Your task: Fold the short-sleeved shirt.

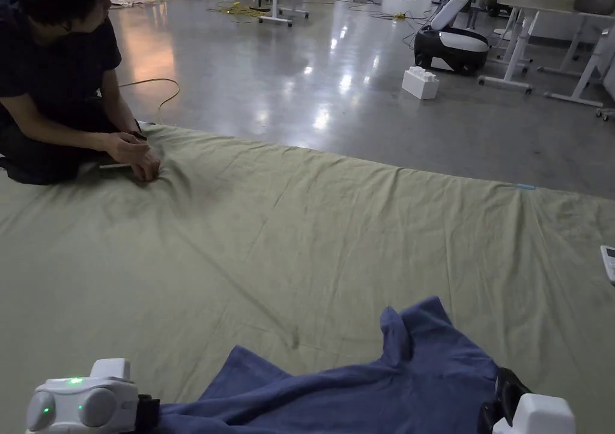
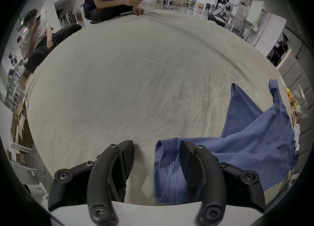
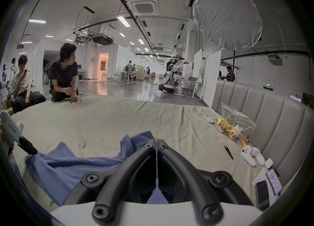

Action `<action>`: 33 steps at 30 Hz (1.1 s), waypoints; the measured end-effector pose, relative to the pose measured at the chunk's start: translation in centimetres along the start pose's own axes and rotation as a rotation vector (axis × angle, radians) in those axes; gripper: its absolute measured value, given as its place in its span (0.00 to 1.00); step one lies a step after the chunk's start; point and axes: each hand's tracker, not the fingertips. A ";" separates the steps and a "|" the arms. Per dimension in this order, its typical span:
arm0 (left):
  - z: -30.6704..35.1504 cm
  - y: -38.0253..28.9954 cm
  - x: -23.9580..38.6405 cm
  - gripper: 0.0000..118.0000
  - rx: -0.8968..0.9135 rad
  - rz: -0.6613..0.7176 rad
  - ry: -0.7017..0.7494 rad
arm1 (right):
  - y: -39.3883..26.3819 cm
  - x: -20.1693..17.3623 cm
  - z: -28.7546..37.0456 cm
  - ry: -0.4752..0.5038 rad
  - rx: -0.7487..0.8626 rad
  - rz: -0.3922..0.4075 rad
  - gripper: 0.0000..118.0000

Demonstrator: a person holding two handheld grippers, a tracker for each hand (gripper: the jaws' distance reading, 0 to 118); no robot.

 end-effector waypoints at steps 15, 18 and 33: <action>3.4 -0.2 0.6 0.04 0.089 -0.028 -0.134 | -0.7 1.2 -0.9 0.005 -0.033 0.022 0.01; 5.4 0.0 -0.1 0.04 0.165 -0.006 -0.183 | -0.3 2.4 -2.4 0.006 -0.069 0.025 0.01; 8.3 0.3 0.3 0.04 0.253 0.008 -0.172 | -1.2 6.6 -20.6 0.089 -0.549 0.072 0.59</action>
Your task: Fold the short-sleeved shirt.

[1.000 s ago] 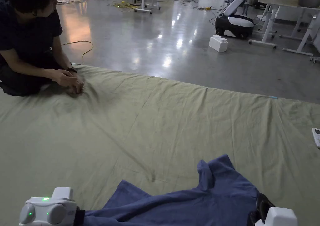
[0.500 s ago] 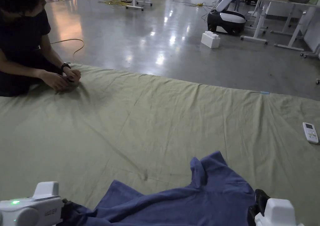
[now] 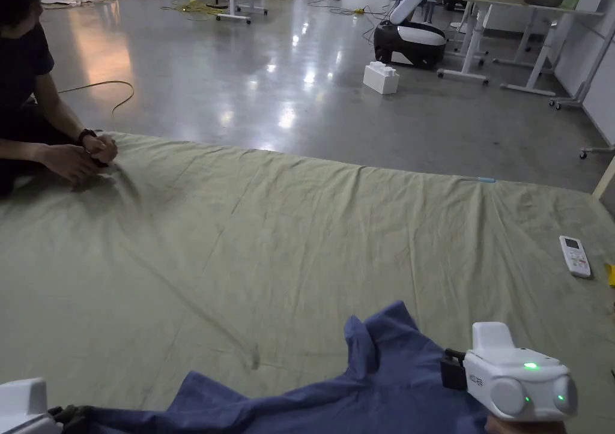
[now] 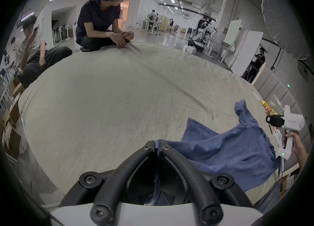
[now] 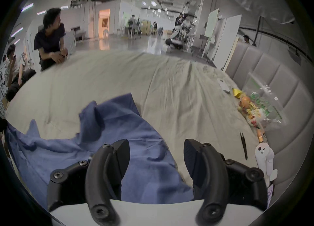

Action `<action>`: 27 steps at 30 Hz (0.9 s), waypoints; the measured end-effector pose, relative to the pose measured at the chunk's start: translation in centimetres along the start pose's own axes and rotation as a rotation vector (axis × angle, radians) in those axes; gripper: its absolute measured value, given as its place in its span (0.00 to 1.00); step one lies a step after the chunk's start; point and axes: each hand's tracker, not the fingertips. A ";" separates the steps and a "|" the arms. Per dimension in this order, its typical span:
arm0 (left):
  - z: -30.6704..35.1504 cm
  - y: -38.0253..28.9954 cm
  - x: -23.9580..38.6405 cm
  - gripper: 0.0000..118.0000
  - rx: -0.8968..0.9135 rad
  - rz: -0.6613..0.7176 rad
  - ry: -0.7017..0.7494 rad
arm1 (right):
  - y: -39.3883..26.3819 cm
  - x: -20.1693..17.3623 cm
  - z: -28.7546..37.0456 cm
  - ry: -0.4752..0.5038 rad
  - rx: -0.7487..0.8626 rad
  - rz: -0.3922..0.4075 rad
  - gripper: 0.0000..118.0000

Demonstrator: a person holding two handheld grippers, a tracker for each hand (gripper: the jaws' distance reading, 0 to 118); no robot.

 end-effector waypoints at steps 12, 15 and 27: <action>-2.0 -0.6 0.2 0.04 -0.045 -0.032 0.045 | 1.4 -0.6 -11.4 0.111 -0.314 0.007 0.59; -2.0 -0.7 0.3 0.04 -0.041 -0.035 0.047 | 1.2 -0.7 -10.5 0.112 -0.240 -0.028 0.25; -0.6 1.1 0.2 0.04 0.042 -0.039 0.009 | 2.5 -0.2 -0.4 -0.003 0.071 0.027 0.03</action>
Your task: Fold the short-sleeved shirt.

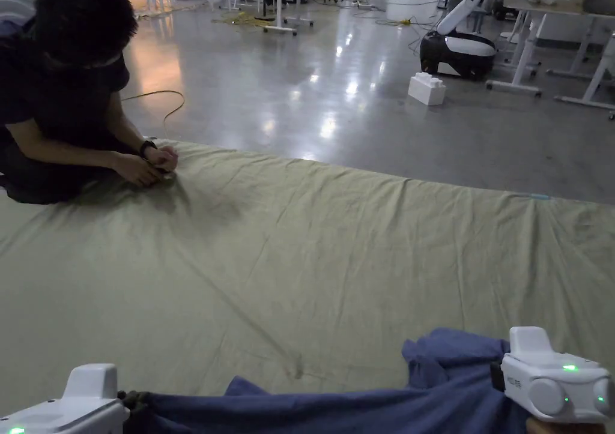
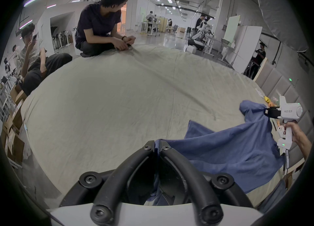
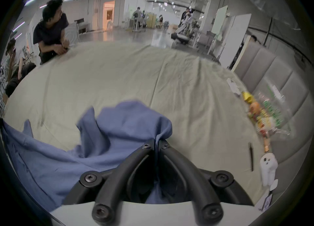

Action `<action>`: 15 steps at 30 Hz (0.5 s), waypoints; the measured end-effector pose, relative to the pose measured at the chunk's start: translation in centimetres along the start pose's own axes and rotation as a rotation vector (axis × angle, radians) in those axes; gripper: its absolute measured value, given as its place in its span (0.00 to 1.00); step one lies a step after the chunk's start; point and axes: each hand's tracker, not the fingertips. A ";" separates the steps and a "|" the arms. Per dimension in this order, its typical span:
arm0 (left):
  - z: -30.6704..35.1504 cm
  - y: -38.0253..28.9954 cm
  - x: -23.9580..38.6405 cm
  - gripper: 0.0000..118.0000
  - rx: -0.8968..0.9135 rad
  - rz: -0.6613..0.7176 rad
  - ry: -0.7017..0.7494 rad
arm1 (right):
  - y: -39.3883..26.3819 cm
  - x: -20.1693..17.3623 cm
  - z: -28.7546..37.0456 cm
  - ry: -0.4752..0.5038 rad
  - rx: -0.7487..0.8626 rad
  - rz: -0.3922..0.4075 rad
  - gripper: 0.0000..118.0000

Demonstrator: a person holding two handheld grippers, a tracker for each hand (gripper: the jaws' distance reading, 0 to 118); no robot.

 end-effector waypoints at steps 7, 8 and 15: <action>3.5 5.3 0.7 0.04 0.158 0.004 -0.067 | 4.5 3.9 10.3 -0.047 0.196 -0.051 0.03; 4.0 6.3 1.0 0.04 0.184 -0.003 -0.070 | 5.1 4.4 11.7 -0.064 0.234 -0.050 0.03; 8.4 13.9 4.7 0.04 0.330 -0.077 -0.099 | 9.0 7.7 19.1 -0.139 0.405 -0.078 0.03</action>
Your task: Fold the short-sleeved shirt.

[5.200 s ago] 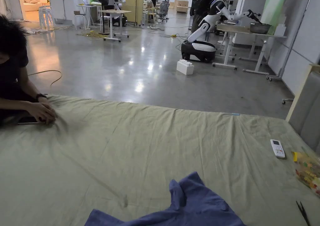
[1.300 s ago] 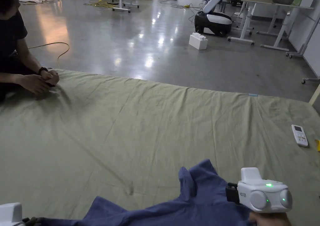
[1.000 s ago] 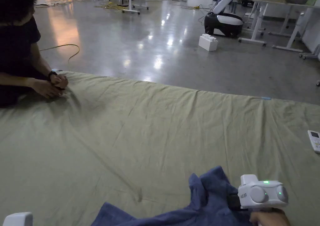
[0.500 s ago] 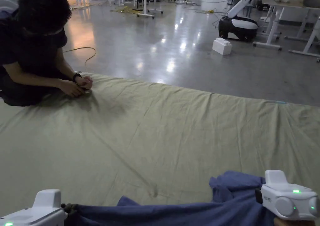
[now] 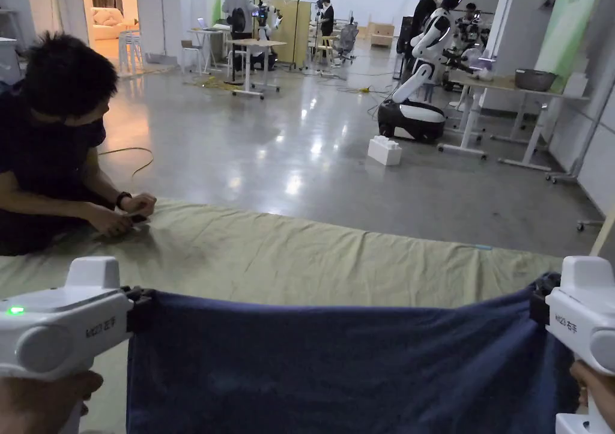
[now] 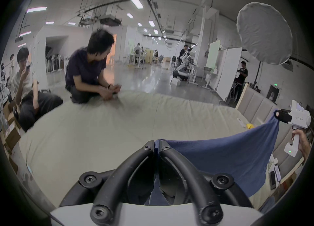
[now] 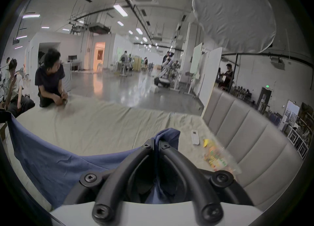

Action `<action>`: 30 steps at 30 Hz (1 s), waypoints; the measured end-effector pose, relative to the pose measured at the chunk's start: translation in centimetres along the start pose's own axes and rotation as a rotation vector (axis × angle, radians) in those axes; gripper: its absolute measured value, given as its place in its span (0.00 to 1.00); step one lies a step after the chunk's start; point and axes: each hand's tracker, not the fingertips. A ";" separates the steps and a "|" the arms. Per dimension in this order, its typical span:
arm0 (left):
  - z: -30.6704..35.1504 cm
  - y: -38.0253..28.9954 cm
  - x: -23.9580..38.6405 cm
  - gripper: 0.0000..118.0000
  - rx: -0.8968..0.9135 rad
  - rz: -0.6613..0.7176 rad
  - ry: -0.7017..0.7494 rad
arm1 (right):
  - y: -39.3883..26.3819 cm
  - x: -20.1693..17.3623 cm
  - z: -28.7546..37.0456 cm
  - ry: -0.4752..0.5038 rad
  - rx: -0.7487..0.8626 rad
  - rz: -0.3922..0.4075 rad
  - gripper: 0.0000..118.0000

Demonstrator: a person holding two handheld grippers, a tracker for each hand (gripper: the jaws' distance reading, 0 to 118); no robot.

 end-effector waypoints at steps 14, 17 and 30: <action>-1.7 16.4 5.4 0.04 0.165 -0.068 -0.036 | 11.7 5.0 2.9 -0.130 0.205 -0.030 0.03; -3.1 19.4 6.2 0.04 0.189 -0.098 -0.019 | 14.1 5.4 1.7 -0.152 0.230 -0.028 0.03; -9.7 29.8 8.3 0.04 0.266 -0.131 0.036 | 23.3 6.1 -5.5 -0.216 0.330 0.023 0.03</action>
